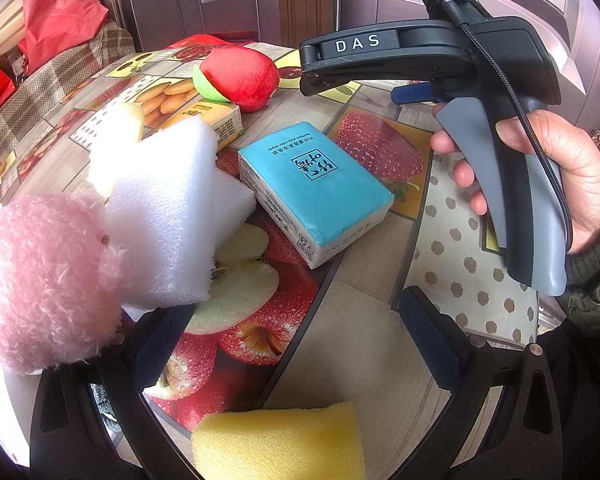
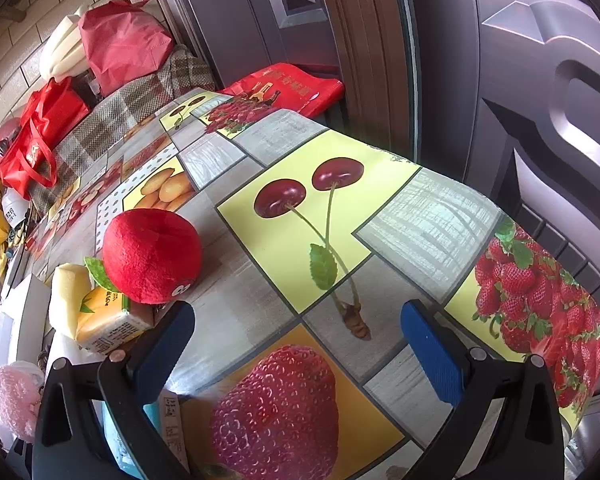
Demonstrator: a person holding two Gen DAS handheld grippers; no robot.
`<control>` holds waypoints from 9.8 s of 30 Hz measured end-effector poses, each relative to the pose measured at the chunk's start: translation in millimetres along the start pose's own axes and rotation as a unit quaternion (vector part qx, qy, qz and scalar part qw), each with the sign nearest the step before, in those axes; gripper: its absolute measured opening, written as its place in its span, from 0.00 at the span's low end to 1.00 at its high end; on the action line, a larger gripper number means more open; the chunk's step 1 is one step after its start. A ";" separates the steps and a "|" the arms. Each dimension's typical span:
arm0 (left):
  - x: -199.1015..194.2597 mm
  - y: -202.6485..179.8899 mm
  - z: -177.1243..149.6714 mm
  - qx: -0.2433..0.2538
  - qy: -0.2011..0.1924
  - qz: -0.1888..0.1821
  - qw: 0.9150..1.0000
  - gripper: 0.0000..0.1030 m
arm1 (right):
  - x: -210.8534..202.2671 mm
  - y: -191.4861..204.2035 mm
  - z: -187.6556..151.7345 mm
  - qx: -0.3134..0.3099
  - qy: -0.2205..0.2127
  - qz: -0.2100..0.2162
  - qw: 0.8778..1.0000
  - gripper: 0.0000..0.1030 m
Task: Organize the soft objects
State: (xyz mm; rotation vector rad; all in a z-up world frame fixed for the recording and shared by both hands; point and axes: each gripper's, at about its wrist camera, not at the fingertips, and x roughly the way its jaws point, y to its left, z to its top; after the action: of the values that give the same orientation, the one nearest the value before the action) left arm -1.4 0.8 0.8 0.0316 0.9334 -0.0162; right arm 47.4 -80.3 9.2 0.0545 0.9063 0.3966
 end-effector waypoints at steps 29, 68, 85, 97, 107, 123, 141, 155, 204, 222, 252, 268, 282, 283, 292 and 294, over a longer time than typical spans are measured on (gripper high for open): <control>-98.0 68.0 8.8 -0.249 -0.183 -0.565 0.765 0.99 | 0.4 2.1 -0.5 -0.003 0.001 -0.003 1.000 1.00; -188.8 106.0 -92.9 -0.159 -0.113 -0.134 0.972 1.00 | -0.4 -0.7 0.2 -0.002 -0.001 0.004 1.000 1.00; -88.6 48.1 -93.4 -0.173 0.078 -0.079 0.979 0.99 | -15.2 -5.7 -2.8 -0.010 -0.024 0.085 0.996 1.00; -54.5 42.6 -69.4 -0.063 0.063 -0.026 0.996 0.66 | -47.2 46.2 -48.2 -0.308 0.001 0.133 0.942 0.94; -74.0 77.8 -62.3 -0.113 0.006 -0.073 0.991 0.66 | -25.5 62.8 -59.2 -0.356 0.032 0.124 0.926 0.50; -76.8 34.0 -93.9 -0.027 0.046 -0.032 0.998 0.43 | -53.1 35.4 -39.7 -0.277 -0.011 0.172 0.945 0.49; -82.0 49.3 -93.0 -0.066 0.015 -0.025 0.997 0.55 | -76.6 39.7 -27.0 -0.232 -0.062 0.231 0.943 0.50; -80.1 12.1 -56.5 -0.032 0.013 -0.048 0.998 0.77 | -71.9 24.9 -24.0 -0.195 -0.057 0.234 0.951 0.50; -198.6 122.2 -181.2 -0.208 -0.303 0.255 0.895 0.41 | -107.6 131.8 -83.0 -0.280 -0.232 0.287 0.886 0.50; -209.1 150.6 -206.2 -0.254 -0.292 0.287 0.876 0.41 | -104.2 194.9 -112.1 -0.328 -0.190 0.328 0.865 0.50; -178.2 239.8 -214.5 -0.315 -0.175 0.300 0.884 0.42 | -69.4 282.2 -128.9 -0.369 -0.134 0.326 0.860 0.50; -182.9 257.7 -226.0 -0.374 -0.166 0.297 0.863 0.95 | -56.5 284.4 -120.4 -0.342 -0.102 0.309 0.882 0.86; -199.1 195.6 -211.0 -0.274 -0.247 0.318 0.873 0.95 | -80.1 236.9 -110.2 -0.297 -0.177 0.300 0.889 0.87; -198.9 188.5 -207.9 -0.260 -0.254 0.308 0.879 0.95 | -79.4 226.5 -104.2 -0.282 -0.180 0.293 0.895 0.87; -159.3 114.9 -150.4 -0.114 -0.215 0.114 0.963 0.95 | -78.2 102.0 -38.5 -0.149 -0.252 0.172 0.941 0.87; -145.0 92.7 -134.0 -0.074 -0.190 0.050 0.978 0.95 | -78.0 77.7 -26.8 -0.134 -0.268 0.123 0.946 0.87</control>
State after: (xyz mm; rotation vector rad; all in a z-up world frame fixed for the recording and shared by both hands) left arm -192.8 98.0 39.5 -0.0612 0.5483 0.1375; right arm -40.5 -39.4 67.9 0.0231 0.3015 0.6961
